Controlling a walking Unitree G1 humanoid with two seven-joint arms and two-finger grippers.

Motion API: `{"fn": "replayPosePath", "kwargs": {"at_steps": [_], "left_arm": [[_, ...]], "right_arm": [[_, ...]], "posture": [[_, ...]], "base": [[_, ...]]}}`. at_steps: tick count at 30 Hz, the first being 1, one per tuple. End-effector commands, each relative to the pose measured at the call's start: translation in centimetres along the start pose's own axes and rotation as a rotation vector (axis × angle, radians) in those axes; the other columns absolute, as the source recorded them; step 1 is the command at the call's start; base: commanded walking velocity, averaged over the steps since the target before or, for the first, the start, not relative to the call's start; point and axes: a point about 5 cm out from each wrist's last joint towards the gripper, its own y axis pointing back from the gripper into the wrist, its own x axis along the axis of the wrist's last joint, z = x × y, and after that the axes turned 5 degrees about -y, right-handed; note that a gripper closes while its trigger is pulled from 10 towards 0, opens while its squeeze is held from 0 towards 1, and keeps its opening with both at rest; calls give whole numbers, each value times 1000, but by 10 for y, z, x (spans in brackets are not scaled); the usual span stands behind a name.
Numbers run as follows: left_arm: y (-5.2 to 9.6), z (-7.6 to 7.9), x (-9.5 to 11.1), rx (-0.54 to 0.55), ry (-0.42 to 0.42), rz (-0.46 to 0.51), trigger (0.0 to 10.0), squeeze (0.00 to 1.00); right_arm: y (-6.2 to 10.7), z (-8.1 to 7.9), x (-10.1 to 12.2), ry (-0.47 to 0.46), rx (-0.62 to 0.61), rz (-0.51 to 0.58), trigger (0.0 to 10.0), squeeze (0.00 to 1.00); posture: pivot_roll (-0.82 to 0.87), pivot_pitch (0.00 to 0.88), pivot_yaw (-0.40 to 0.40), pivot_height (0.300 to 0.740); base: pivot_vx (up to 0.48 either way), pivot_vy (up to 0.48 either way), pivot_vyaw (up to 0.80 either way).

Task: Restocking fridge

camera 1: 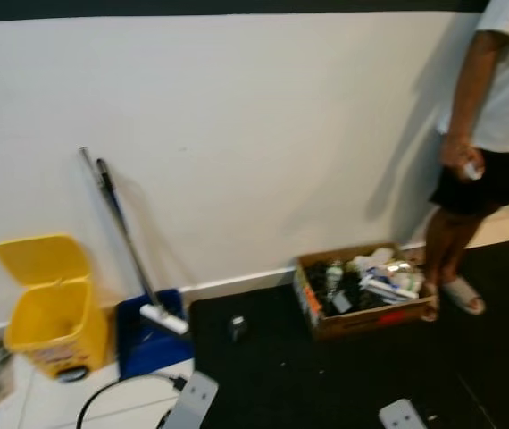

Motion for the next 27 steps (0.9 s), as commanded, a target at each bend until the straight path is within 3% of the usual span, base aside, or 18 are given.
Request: {"fn": "replayPosePath", "kwargs": {"at_steps": [1, 27], "left_arm": [[-2, 1, 4, -5, -9, 8, 10000, 0], [-1, 3, 4, -11, -9, 10, 10000, 0]], "right_arm": [[1, 3, -5, -3, -9, -19, 10000, 0], [3, 1, -13, -2, -7, -56, 10000, 0]], "posture": [[-70, 46, 3, 740], [-70, 47, 3, 740]], "base": [[0, 0, -750], [0, 0, -747]]}}
